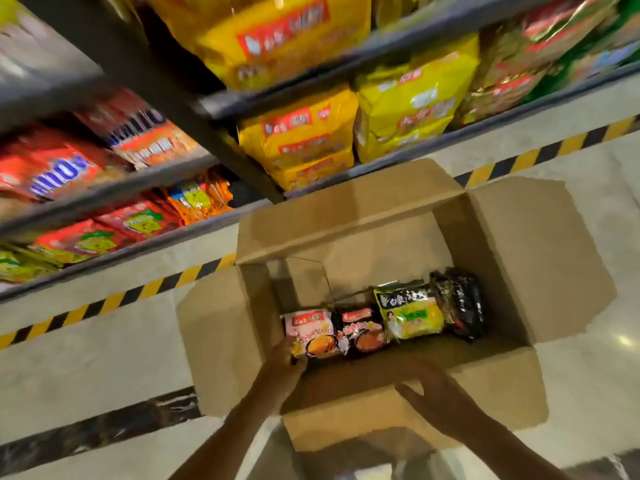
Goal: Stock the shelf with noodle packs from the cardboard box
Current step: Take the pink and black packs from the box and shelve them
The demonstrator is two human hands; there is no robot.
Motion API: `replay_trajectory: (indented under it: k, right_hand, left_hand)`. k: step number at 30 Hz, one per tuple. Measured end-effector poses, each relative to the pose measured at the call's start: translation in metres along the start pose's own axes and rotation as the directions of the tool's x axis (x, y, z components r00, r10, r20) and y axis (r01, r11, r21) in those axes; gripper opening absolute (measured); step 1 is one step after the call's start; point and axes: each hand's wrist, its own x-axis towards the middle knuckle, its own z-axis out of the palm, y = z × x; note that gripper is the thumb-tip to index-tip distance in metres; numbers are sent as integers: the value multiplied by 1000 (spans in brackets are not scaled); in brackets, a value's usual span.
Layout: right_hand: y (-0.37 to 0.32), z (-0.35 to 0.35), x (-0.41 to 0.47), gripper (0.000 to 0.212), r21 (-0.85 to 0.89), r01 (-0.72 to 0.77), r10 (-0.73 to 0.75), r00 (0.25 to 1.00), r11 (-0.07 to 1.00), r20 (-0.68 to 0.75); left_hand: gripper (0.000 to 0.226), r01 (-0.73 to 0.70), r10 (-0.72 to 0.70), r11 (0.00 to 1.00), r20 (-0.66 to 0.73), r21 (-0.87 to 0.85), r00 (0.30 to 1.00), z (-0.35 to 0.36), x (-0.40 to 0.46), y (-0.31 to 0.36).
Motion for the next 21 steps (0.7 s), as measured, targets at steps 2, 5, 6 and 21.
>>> replay_trajectory:
  k: [2, 5, 6, 21]
  right_hand:
    - [15, 4, 34, 56, 38, -2, 0, 999, 999, 49]
    - [30, 5, 84, 42, 80, 21, -29, 994, 997, 108]
    - [34, 5, 97, 47, 94, 29, -36, 997, 995, 72]
    - [45, 31, 155, 51, 231, 94, -82, 995, 968, -59]
  left_hand:
    - [39, 66, -69, 992, -24, -110, 997, 20, 62, -31]
    - [44, 137, -146, 983, -72, -119, 987, 36, 113, -31]
    - [48, 168, -180, 978, -89, -120, 980, 41, 132, -35]
    - [91, 253, -280, 959, -286, -130, 916, 85, 211, -84]
